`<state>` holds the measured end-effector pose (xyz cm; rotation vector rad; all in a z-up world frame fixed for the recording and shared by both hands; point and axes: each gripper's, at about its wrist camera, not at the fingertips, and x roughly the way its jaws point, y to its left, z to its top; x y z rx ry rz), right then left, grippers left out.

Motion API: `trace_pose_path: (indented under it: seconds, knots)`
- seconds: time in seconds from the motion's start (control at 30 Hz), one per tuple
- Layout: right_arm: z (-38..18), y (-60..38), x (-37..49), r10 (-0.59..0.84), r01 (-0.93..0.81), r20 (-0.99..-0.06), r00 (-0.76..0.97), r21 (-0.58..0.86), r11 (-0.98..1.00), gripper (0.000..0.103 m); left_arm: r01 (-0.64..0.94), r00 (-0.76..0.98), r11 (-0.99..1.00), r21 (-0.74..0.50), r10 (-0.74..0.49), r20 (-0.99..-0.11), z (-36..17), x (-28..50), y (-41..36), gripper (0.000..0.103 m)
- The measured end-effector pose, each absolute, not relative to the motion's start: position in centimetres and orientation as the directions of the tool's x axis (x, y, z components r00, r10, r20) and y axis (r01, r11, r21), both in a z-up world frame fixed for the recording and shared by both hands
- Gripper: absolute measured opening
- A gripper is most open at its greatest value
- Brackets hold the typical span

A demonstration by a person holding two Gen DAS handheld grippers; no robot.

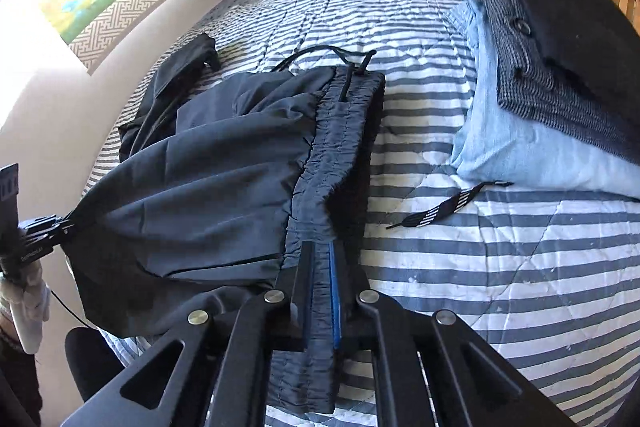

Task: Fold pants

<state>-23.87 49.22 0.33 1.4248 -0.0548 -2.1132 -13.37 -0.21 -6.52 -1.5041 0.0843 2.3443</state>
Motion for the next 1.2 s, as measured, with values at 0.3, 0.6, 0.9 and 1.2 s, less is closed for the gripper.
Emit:
trace_pose_path:
  seconds: [0.3,0.6,0.9,1.2]
  knots:
    - [-3.3,45.8,-24.1,-0.407,0.456,-0.882,-0.237,0.268,-0.848,0.011,-0.304,-0.352,-0.94,-0.156,0.263,-0.898,-7.5,-12.7,-0.4,0.003]
    - [2.8,51.0,-17.3,-0.529,0.536,-0.81,-0.253,0.338,-0.774,0.002,-0.382,-0.339,-0.902,-0.202,0.341,-0.877,-4.9,-6.1,-2.4,0.003]
    - [0.3,51.9,-6.1,-0.46,0.681,-0.885,-0.071,0.294,-0.671,0.002,-0.341,-0.158,-0.915,-0.216,0.282,-0.946,-9.7,-1.4,-4.7,0.008]
    - [1.9,53.1,-15.1,-0.442,0.516,-0.833,-0.332,0.232,-0.825,0.045,-0.304,-0.295,-0.893,-0.333,0.42,-0.858,-3.2,-6.6,-6.0,0.055]
